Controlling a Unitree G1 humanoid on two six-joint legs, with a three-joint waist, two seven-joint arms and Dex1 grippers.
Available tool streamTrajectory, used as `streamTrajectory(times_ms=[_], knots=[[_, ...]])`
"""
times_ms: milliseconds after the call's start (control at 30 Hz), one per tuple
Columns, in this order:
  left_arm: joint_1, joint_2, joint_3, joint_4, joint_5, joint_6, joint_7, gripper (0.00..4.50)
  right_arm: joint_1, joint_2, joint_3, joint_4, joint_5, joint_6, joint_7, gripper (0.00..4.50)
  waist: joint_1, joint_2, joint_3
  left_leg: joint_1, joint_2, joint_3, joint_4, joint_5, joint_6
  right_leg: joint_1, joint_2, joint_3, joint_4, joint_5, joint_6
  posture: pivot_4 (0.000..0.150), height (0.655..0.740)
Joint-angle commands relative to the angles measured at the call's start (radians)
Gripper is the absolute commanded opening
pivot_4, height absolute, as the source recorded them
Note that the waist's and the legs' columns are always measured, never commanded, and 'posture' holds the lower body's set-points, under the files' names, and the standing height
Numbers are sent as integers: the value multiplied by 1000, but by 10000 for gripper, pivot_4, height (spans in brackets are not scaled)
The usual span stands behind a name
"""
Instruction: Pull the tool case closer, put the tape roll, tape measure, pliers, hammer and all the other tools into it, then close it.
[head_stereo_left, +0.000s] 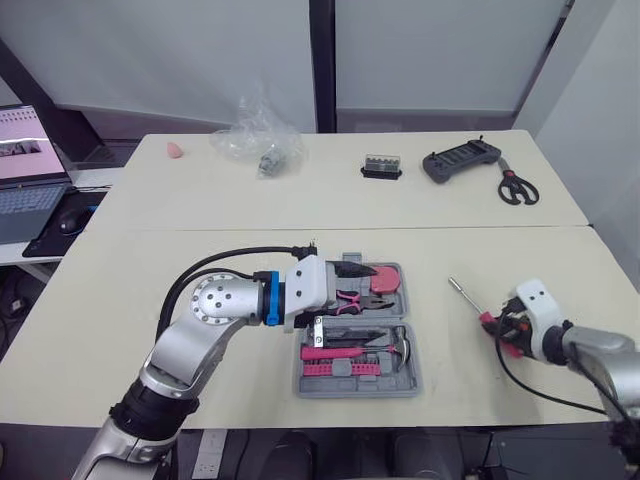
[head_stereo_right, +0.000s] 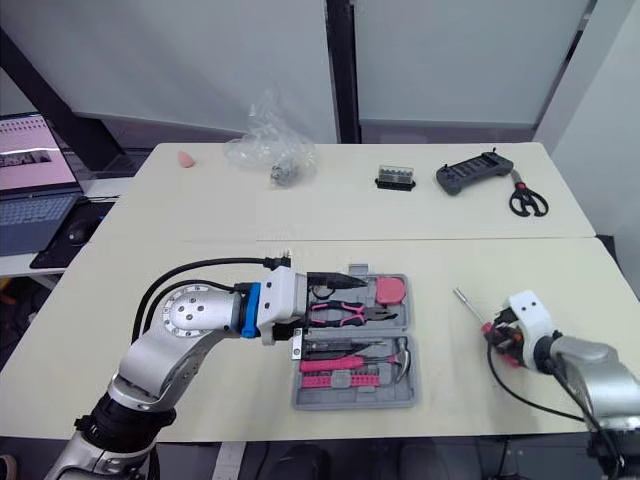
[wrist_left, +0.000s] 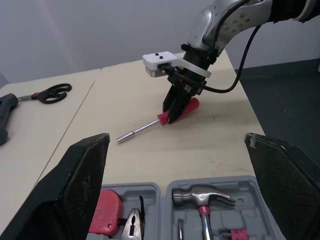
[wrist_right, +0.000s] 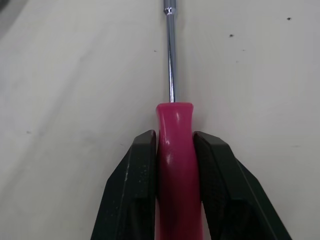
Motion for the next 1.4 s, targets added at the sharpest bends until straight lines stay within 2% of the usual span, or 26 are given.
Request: streamTrajectory(times_ms=[33,100,233,600,667,933,1033,1067,1167,1267,1400], knots=[[3,16,20,-45,-16,3,2,45000,33,64,-30,-172,12,91,-113,8965,1,0,0,0,0,0,0,0,0,0,0,0,0,0,0,1500,7400],[6,17,21,-57,-21,16,11,45000,60,141,-22,-243,0,131,-195,8965,2,0,0,0,-1,0,1,-1,1,0,0,0,0,0,0,1500,7400],[14,23,20,-70,-24,27,12,45000,77,204,-13,-263,-31,126,-287,8965,2,0,0,0,-1,0,0,0,1,0,0,0,0,0,0,1500,7400],[13,37,20,-68,-22,27,9,45000,61,332,-16,-279,1,217,-385,8965,0,0,0,1,-1,-1,-1,-1,1,0,0,1,0,0,0,1500,7400],[14,38,20,-65,-22,25,9,45000,53,338,-36,-291,8,232,-393,16133,0,0,-1,1,-1,-1,-1,-1,1,0,1,0,0,0,0,1500,7400],[31,23,20,-79,-26,27,37,45000,19,248,-99,-377,95,321,-322,32926,-1,0,0,1,-1,-1,-1,-2,4,0,0,1,0,0,0,1500,7400],[54,27,29,-91,-32,27,46,45000,-51,135,-103,-418,137,359,-254,43520,-4,1,-1,1,-1,0,-1,-2,4,-1,1,1,0,0,0,1500,7400],[64,30,37,-96,-39,28,48,45000,-78,57,-69,-426,145,329,-193,44882,-4,1,0,1,-1,-1,-1,-2,4,0,1,1,0,0,0,1500,7400],[91,40,51,-110,-53,31,48,45000,-121,-193,73,-417,127,125,45,44882,-1,2,0,1,-1,0,-1,-2,5,0,0,0,0,0,0,1500,7400],[126,51,59,-122,-57,17,42,45000,-208,-420,245,-280,-23,-302,339,44882,-3,1,1,1,0,-1,-2,-2,5,1,0,-2,-2,0,0,1500,7400],[140,49,52,-126,-41,1,49,45000,-398,-540,453,-2,-262,-917,622,44882,-4,-1,2,1,0,1,-1,-2,5,2,0,-1,-4,0,1,1500,7400]])
